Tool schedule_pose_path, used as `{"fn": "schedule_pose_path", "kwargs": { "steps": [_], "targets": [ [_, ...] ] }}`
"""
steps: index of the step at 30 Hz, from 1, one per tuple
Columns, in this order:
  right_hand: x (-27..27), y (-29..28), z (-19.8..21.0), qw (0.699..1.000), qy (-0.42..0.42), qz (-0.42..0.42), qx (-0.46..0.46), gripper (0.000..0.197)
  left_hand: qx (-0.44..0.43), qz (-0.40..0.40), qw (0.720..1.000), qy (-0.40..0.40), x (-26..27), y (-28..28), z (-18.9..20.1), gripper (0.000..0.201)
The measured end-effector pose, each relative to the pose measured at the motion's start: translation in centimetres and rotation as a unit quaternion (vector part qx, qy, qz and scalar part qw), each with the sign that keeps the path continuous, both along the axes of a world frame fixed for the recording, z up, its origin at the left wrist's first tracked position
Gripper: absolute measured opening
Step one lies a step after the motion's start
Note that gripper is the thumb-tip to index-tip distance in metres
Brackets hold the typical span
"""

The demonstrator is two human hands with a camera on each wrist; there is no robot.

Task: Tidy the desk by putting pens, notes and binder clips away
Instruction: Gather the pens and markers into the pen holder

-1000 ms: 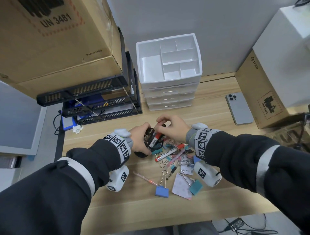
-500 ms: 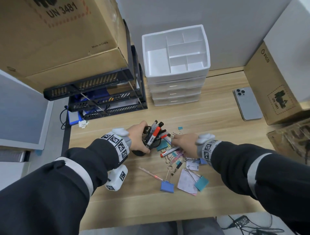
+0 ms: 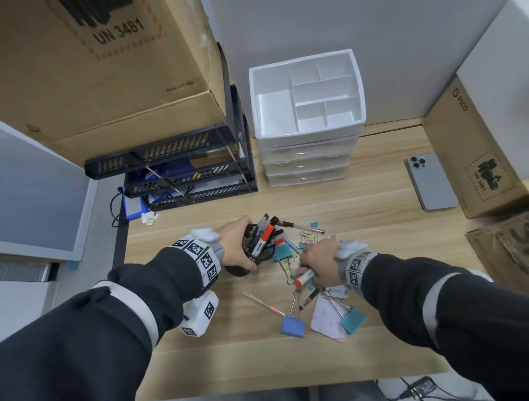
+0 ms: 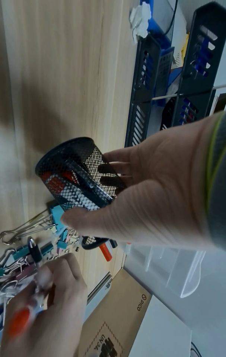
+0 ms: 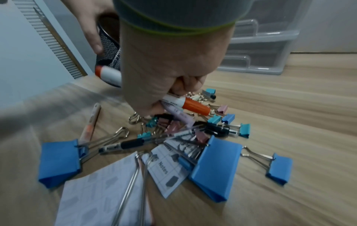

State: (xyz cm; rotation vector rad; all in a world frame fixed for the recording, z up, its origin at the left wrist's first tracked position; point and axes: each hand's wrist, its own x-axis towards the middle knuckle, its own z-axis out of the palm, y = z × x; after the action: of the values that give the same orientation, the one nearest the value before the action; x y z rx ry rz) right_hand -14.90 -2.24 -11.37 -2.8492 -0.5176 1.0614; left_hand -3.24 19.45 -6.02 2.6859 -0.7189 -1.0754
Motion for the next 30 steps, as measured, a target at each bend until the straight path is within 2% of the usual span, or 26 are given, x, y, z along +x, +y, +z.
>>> {"fn": "schedule_pose_path", "kwargs": {
  "steps": [4,8,9,17,23,30],
  "targets": [
    [0.9,-0.3,1.4,0.995,-0.044,-0.085,0.035,0.017,-0.006,0.010,1.000,0.000,0.5,-0.1,0.2,0.086],
    [3.4,-1.2,1.0,0.969,-0.038,-0.220,0.106,0.005,-0.009,0.013,1.000,-0.005,0.8,-0.1,0.3,0.087],
    [4.0,-1.4,0.5,0.963,-0.042,-0.241,0.113,0.007,-0.010,0.014,1.000,-0.005,0.8,-0.1,0.3,0.087],
    [5.9,-1.9,-1.6,0.968,-0.070,-0.240,0.032,0.014,-0.005,0.017,1.000,-0.009,0.8,0.3,-0.7,0.084],
    [6.5,-1.7,-3.0,0.970,-0.035,-0.241,-0.008,0.021,-0.012,0.023,1.000,0.000,0.7,0.5,-1.8,0.085],
    [6.5,-1.6,-2.0,0.944,-0.059,-0.318,0.060,0.018,-0.009,0.030,0.999,0.010,0.6,0.8,-2.2,0.088]
  ]
}}
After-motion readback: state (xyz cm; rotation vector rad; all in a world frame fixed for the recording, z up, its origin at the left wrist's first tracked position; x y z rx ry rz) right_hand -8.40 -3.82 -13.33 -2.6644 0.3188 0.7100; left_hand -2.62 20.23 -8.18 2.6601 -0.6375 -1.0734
